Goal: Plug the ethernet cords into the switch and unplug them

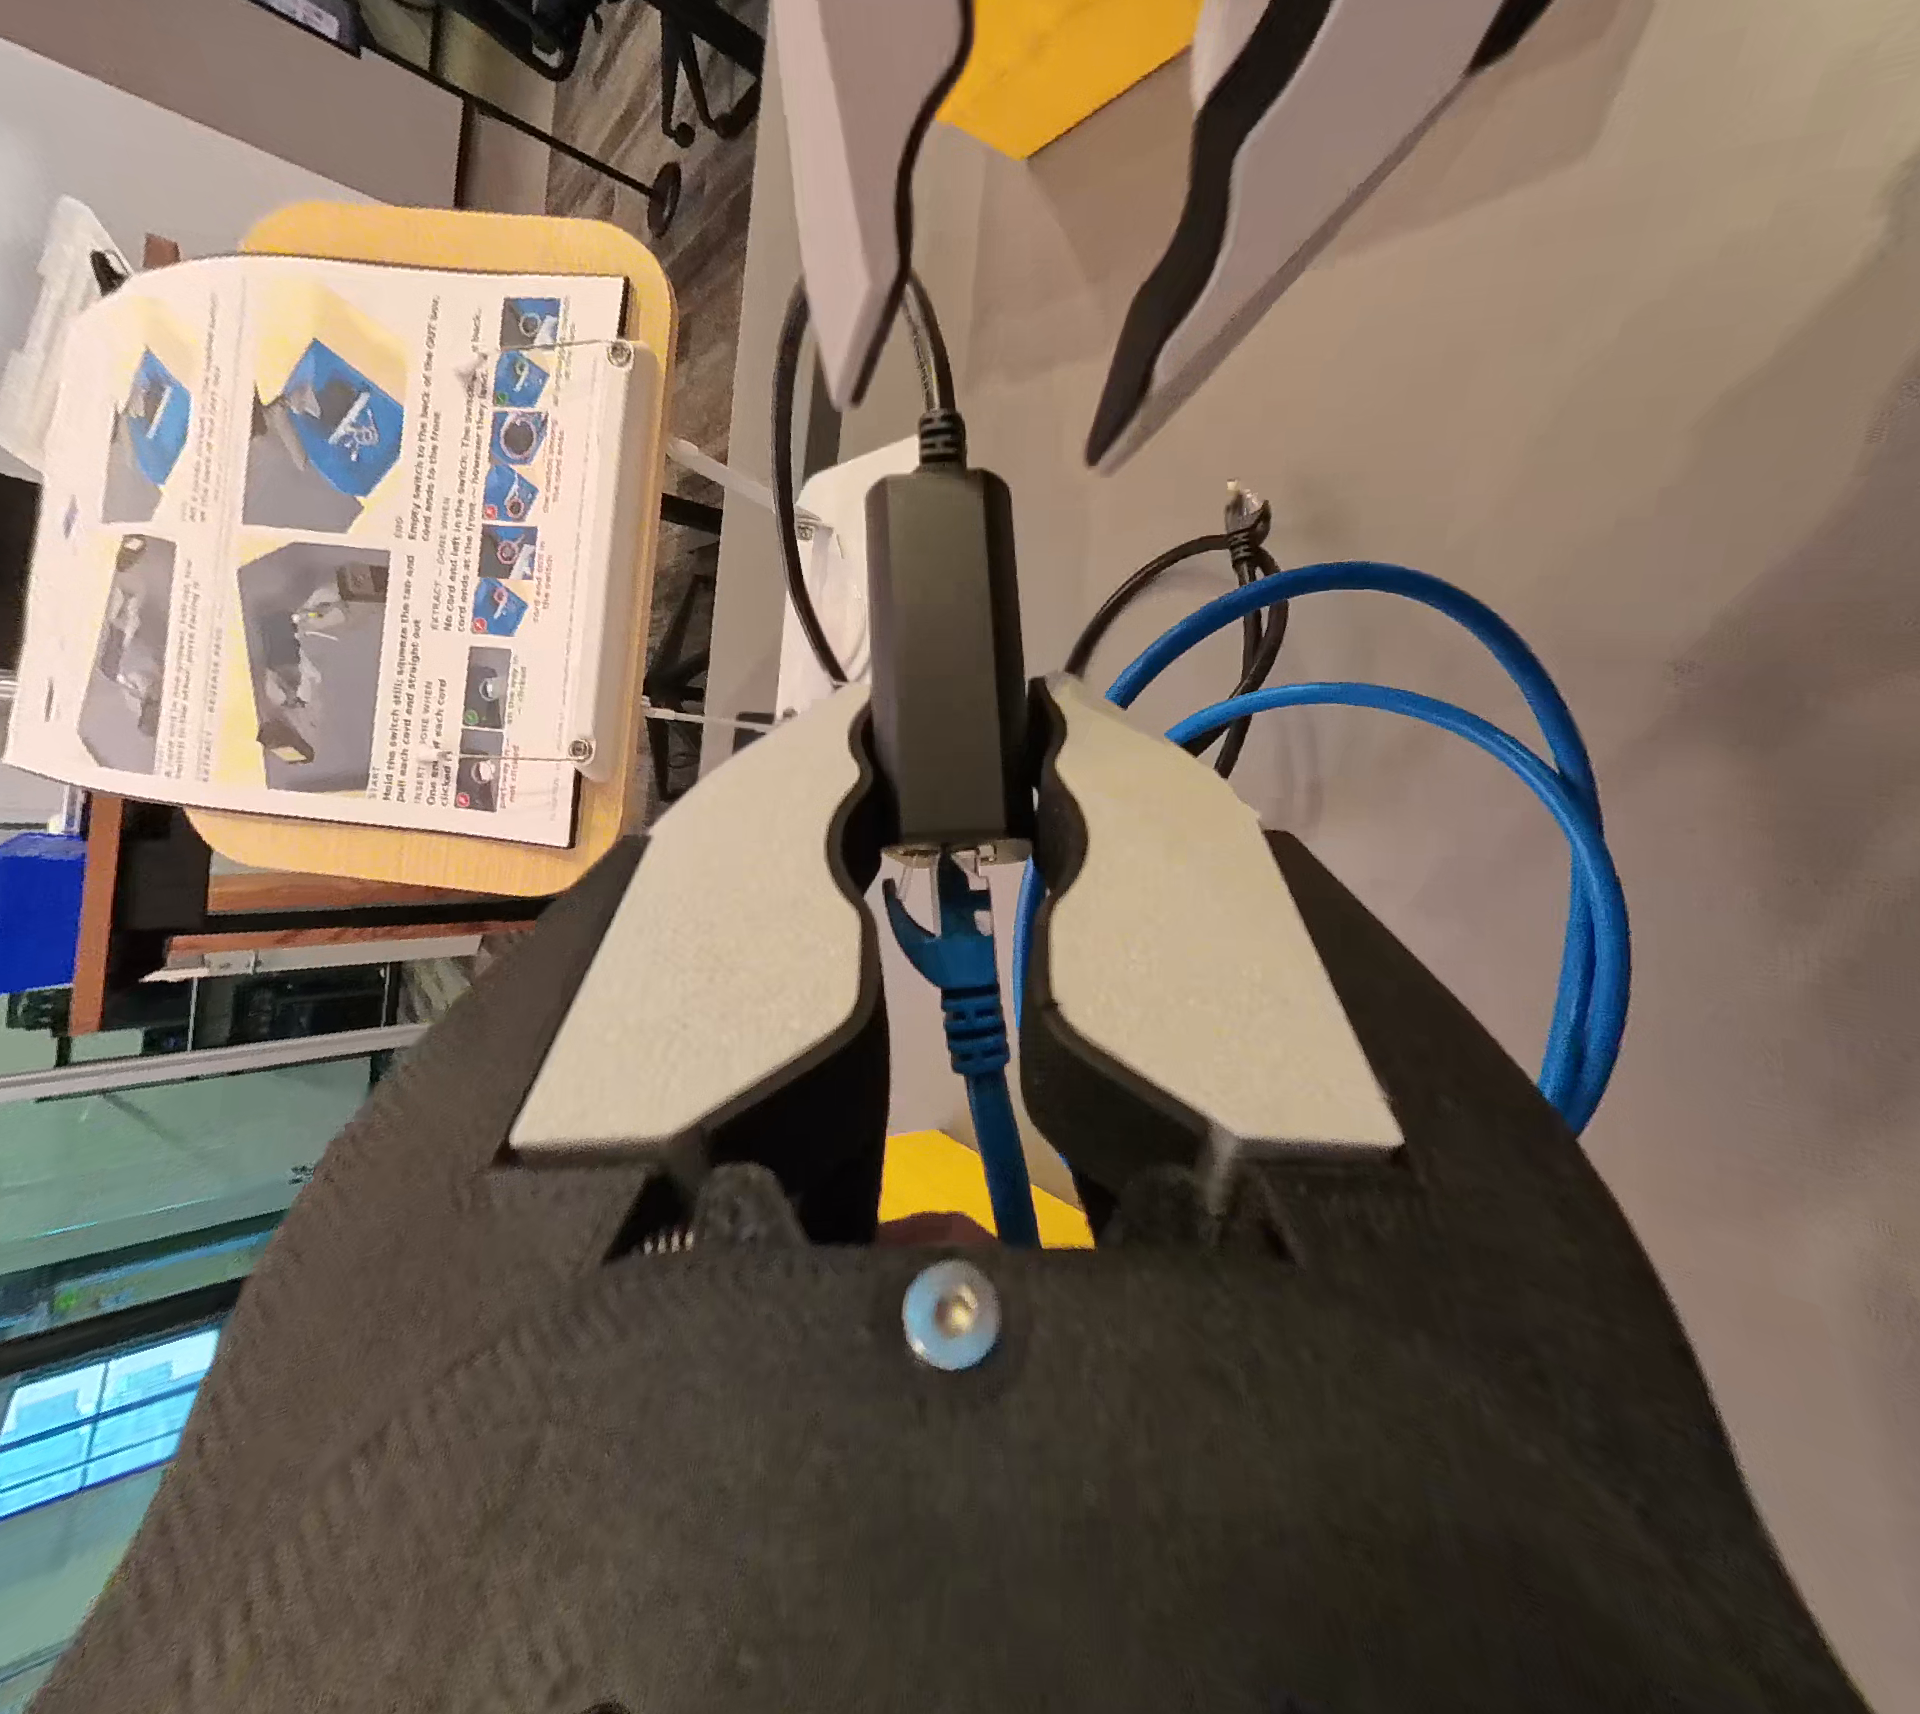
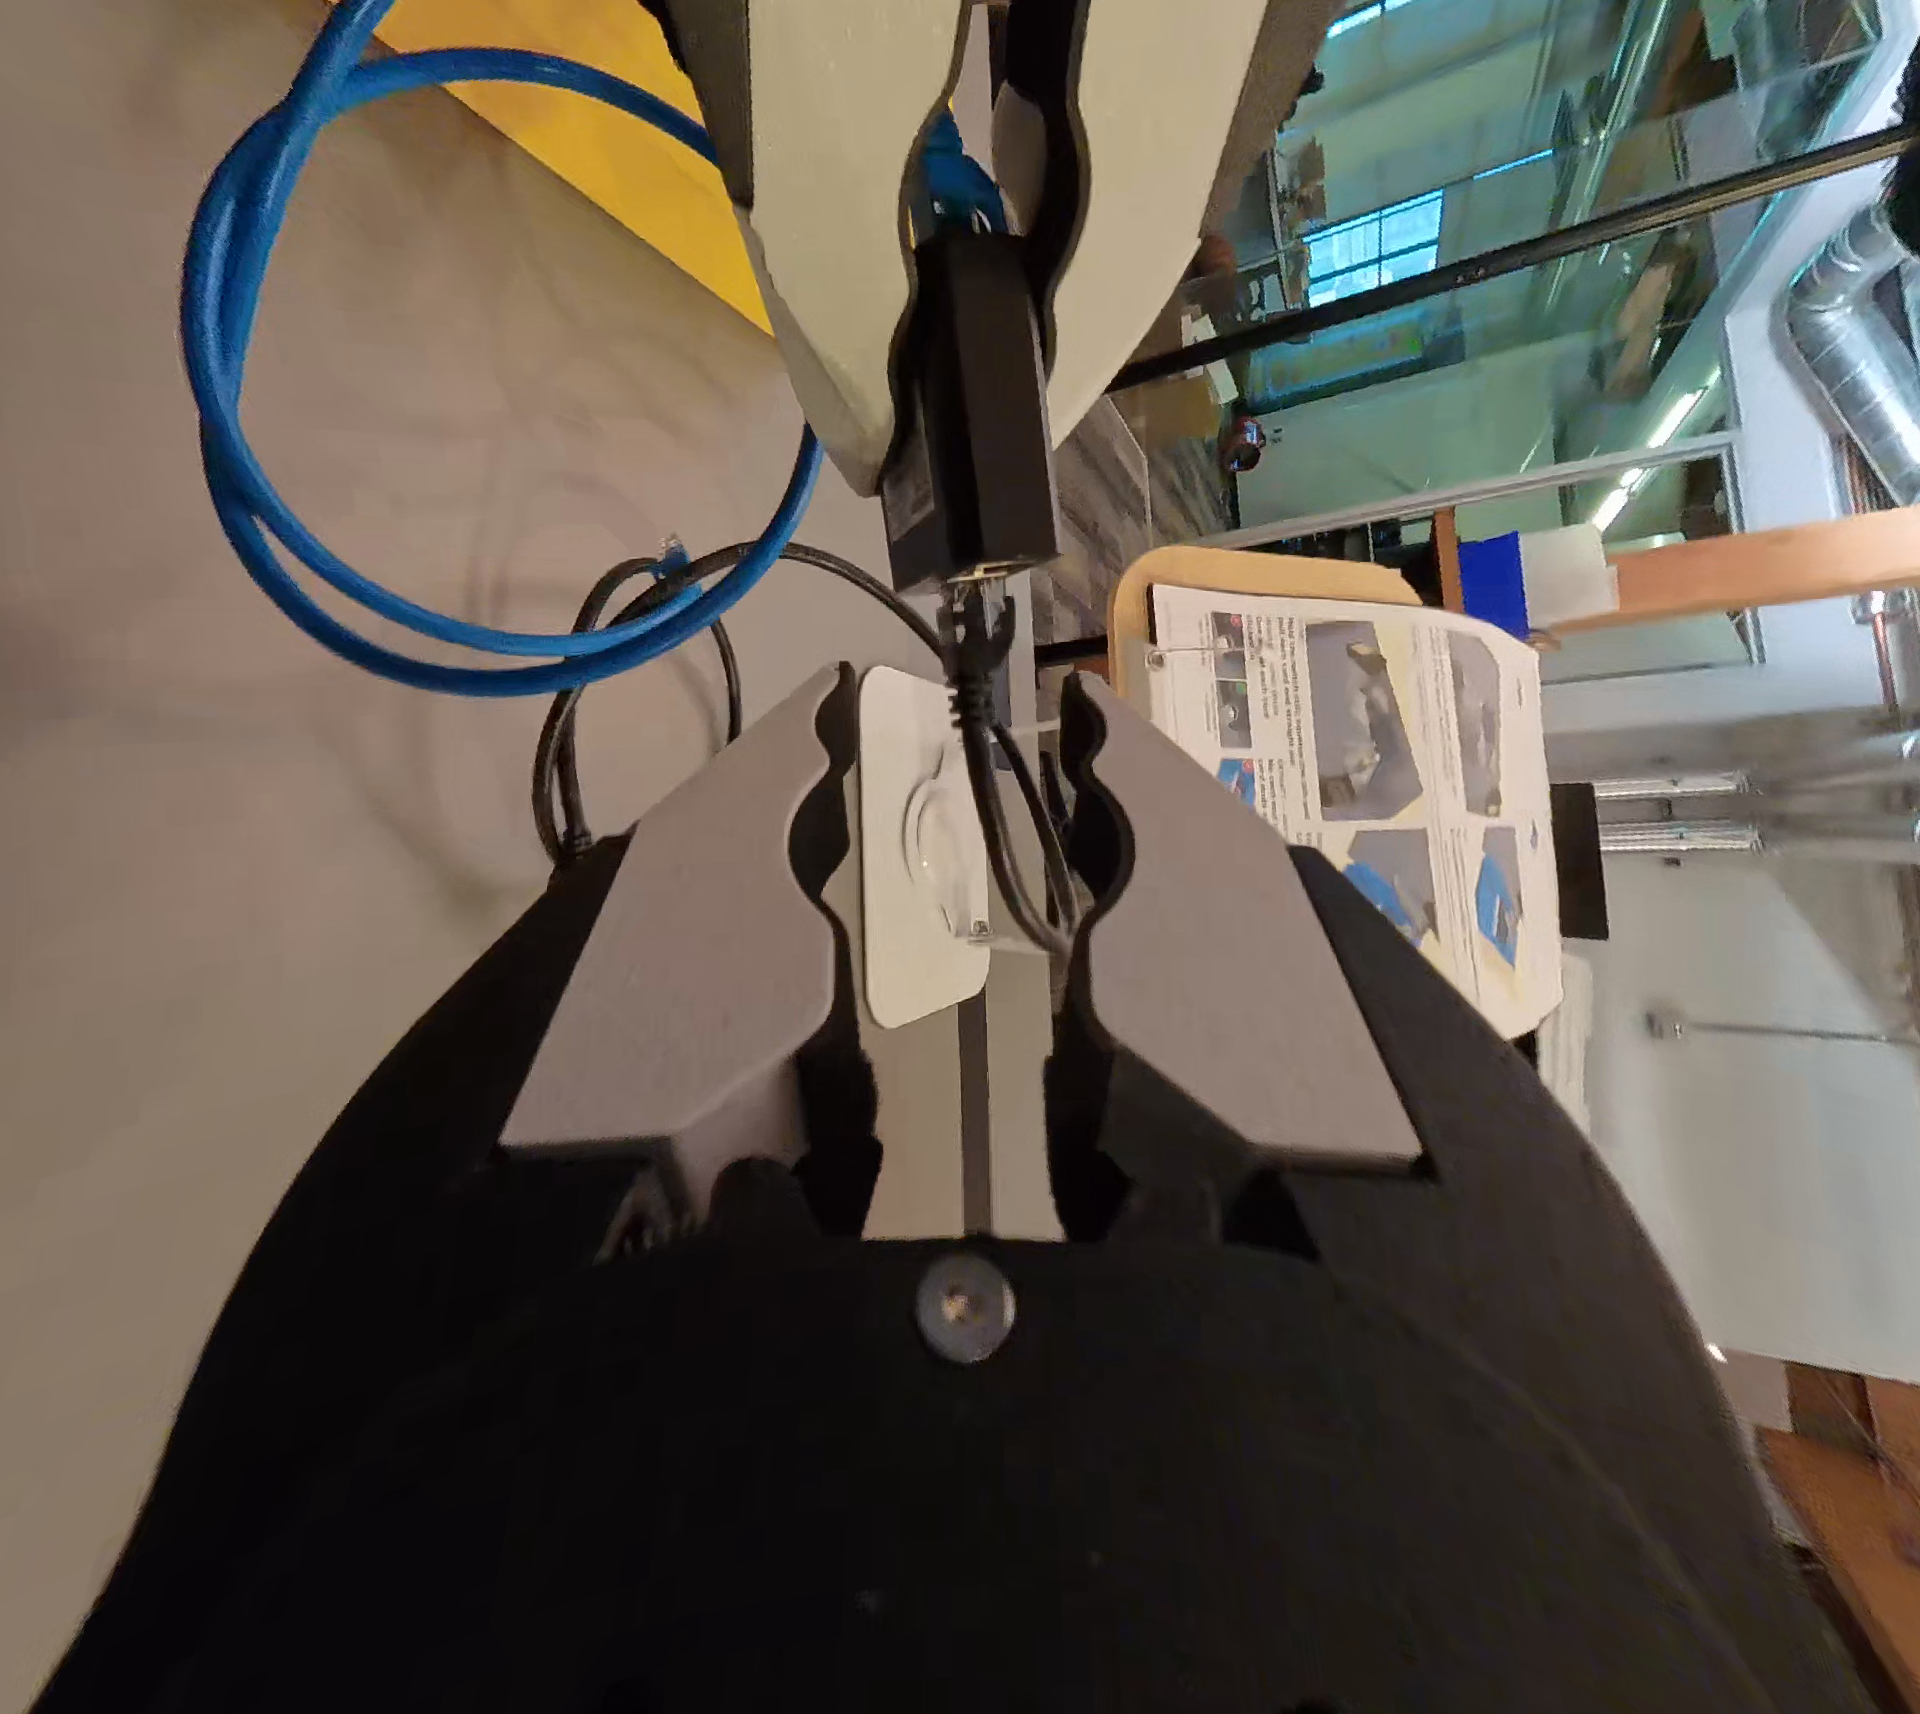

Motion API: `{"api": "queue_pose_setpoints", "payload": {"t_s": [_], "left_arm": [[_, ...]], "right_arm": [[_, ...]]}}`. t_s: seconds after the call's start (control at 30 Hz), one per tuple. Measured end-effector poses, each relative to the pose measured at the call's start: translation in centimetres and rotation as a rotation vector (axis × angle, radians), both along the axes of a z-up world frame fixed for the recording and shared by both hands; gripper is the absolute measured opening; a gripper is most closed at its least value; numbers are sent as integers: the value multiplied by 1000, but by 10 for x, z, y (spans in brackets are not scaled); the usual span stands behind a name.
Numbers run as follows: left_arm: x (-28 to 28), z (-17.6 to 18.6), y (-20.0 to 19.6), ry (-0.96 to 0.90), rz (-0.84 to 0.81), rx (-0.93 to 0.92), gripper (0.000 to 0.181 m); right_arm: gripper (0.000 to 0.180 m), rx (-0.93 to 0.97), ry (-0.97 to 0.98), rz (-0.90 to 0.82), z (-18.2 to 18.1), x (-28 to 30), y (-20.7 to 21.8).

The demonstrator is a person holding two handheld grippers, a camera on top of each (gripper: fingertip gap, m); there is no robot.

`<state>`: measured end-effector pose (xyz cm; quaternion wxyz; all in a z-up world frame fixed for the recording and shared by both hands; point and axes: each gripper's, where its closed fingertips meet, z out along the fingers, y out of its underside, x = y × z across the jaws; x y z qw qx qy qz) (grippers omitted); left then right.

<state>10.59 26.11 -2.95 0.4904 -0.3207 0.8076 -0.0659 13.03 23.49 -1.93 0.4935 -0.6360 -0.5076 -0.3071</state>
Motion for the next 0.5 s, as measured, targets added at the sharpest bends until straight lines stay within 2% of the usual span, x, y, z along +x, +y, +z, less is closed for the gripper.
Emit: {"api": "queue_pose_setpoints", "payload": {"t_s": [0.23, 0.5], "left_arm": [[1, 0, -10, 18, -20, 60, 25], [2, -3, -19, 37, -38, 77, 25]], "right_arm": [[17, -47, 22, 56, -5, -6, 8], [14, -93, 22, 83, -11, -4, 5]]}}
